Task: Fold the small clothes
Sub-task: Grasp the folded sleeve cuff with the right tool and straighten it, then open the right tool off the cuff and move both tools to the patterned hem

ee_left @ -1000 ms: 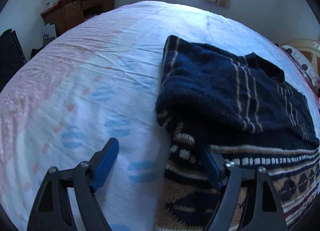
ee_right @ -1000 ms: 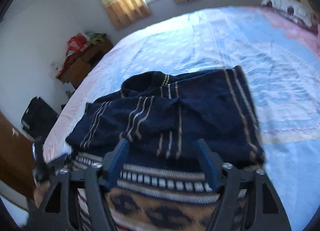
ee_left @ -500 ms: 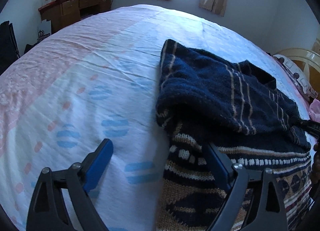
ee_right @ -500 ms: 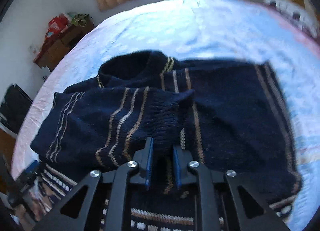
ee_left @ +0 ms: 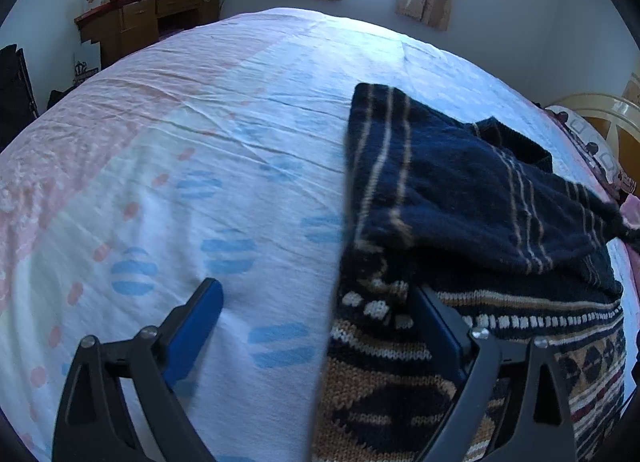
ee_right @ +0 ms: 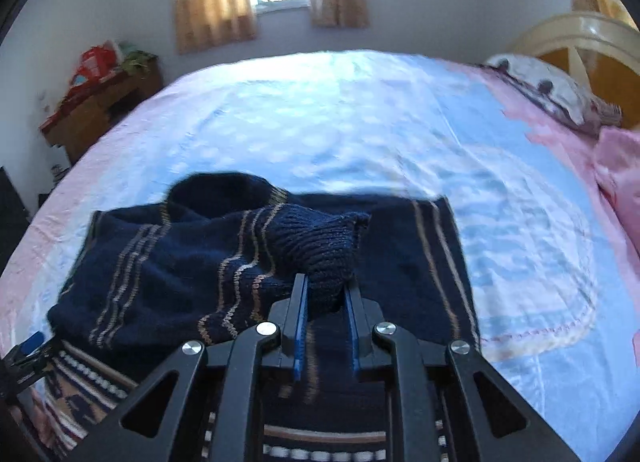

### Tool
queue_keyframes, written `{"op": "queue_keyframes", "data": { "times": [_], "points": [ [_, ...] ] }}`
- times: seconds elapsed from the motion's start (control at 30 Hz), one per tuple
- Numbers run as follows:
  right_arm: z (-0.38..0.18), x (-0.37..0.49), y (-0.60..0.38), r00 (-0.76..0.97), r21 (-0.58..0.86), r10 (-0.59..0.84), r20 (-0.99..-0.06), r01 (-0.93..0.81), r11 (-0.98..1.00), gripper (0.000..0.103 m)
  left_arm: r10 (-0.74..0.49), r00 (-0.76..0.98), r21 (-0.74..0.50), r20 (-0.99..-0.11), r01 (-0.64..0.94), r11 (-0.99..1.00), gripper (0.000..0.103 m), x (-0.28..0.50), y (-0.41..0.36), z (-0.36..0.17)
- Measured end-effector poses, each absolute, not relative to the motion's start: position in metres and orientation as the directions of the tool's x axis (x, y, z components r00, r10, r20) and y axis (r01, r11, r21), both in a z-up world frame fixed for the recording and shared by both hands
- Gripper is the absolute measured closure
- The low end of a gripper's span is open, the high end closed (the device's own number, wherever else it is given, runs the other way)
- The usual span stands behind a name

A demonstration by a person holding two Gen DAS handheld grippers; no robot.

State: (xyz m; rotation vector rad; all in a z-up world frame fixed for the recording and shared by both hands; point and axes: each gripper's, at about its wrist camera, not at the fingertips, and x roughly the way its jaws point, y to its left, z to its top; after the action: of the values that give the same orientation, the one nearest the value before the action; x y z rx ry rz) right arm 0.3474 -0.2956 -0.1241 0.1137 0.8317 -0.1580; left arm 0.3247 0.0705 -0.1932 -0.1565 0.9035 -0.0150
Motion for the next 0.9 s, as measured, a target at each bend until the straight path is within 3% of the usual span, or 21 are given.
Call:
{"op": "queue_keyframes", "data": {
  "times": [0.2, 0.27, 0.37, 0.5, 0.63, 0.83, 0.9],
  "points": [
    [-0.166, 0.354, -0.318, 0.576, 0.072, -0.071, -0.814, 0.223, 0.972, 0.083, -0.071, 0.62, -0.141, -0.781, -0.064, 0.988, 0.007, 0.322, 0.073, -0.187],
    [-0.161, 0.348, -0.321, 0.585, 0.066, -0.093, -0.806, 0.244, 0.968, 0.065, -0.083, 0.625, -0.162, -0.777, -0.07, 0.984, 0.007, 0.318, 0.079, -0.177],
    [-0.148, 0.339, -0.322, 0.621, 0.083, -0.084, -0.779, 0.237, 0.968, 0.057, -0.046, 0.671, -0.147, -0.74, -0.096, 0.984, 0.007, 0.316, 0.087, -0.155],
    [-0.125, 0.337, -0.294, 0.693, 0.079, -0.024, -0.721, 0.117, 0.99, 0.056, -0.004, 0.691, -0.098, -0.722, -0.096, 0.991, 0.001, 0.333, 0.078, -0.141],
    [-0.133, 0.352, -0.257, 0.662, 0.055, 0.043, -0.748, -0.003, 0.998, 0.056, 0.065, 0.644, 0.025, -0.762, -0.071, 0.997, 0.001, 0.36, 0.053, -0.155],
    [-0.171, 0.37, -0.278, 0.568, 0.026, -0.031, -0.822, 0.093, 0.995, 0.056, 0.102, 0.62, 0.079, -0.778, -0.065, 0.995, 0.0, 0.366, 0.051, -0.18],
    [-0.173, 0.363, -0.293, 0.595, 0.089, 0.03, -0.803, 0.07, 0.994, 0.056, 0.093, 0.621, 0.067, -0.779, -0.065, 0.996, 0.0, 0.366, 0.054, -0.181]
  ]
}}
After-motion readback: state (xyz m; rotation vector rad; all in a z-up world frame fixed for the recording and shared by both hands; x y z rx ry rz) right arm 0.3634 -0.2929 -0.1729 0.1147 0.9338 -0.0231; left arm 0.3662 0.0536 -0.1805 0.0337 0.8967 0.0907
